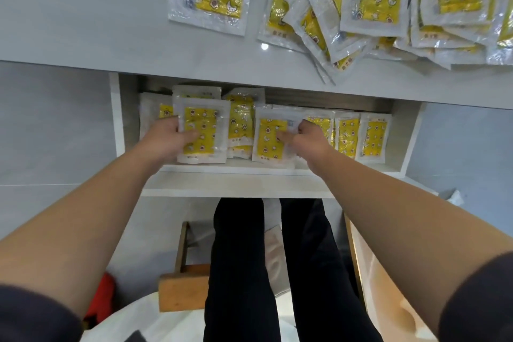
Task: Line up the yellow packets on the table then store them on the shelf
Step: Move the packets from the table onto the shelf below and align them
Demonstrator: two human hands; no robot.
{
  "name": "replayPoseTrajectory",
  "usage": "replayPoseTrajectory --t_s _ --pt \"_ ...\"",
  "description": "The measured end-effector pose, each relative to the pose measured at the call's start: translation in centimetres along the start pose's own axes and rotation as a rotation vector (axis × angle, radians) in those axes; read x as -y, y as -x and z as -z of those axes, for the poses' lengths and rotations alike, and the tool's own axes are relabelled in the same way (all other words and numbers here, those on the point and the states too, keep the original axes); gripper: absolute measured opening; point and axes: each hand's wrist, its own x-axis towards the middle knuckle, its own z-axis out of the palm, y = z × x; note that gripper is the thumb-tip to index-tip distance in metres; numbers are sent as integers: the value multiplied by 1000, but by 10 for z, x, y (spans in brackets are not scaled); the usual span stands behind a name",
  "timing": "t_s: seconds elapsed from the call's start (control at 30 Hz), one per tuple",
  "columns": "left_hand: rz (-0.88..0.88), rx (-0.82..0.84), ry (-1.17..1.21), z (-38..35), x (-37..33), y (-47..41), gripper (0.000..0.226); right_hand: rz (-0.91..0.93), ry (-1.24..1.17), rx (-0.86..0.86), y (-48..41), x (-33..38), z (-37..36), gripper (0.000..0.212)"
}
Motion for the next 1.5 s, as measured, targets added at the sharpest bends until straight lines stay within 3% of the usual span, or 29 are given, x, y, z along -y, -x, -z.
replayPoseTrajectory --t_s 0.07,0.13,0.27,0.33,0.4,0.5,0.57,0.67,0.87,0.97,1.13,1.37,1.5 --pt "-3 30 -1 -17 -1 -3 41 2 -18 6 -1 -2 13 43" --pt "-39 45 -11 -39 -6 -6 48 0 -7 -10 -6 -7 25 46" --pt "-151 -17 -237 -75 -13 -17 30 1 152 -131 -17 -15 45 23" --pt "-165 -71 -524 -79 -18 -19 40 -45 446 -218 -16 -14 51 33" --pt "-115 -147 -860 -77 -23 -14 50 -36 869 -378 -13 -12 51 55" --pt "-246 -350 -1081 -59 -28 -14 51 213 1157 -453 -10 -5 38 66" --pt "-451 -455 -1110 -43 -25 -26 51 414 1174 -319 -11 11 18 64" --pt "-441 -360 -1162 -18 -27 -44 68 585 1171 -103 -20 39 -22 64" --pt "-525 -198 -1199 -3 -16 -55 57 633 1197 -8 -35 59 -64 46" --pt "-585 -206 -1266 -2 -7 -44 60 717 1255 22 -29 39 -65 54" --pt "-630 -277 -1187 -9 -14 -39 69 626 1090 67 -26 40 -51 74" --pt "-638 -275 -1155 -51 -37 -43 56 755 1133 -86 -32 33 -31 33" --pt "-692 -333 -1141 -56 -40 -39 57 779 1014 -80 -31 32 -25 15"
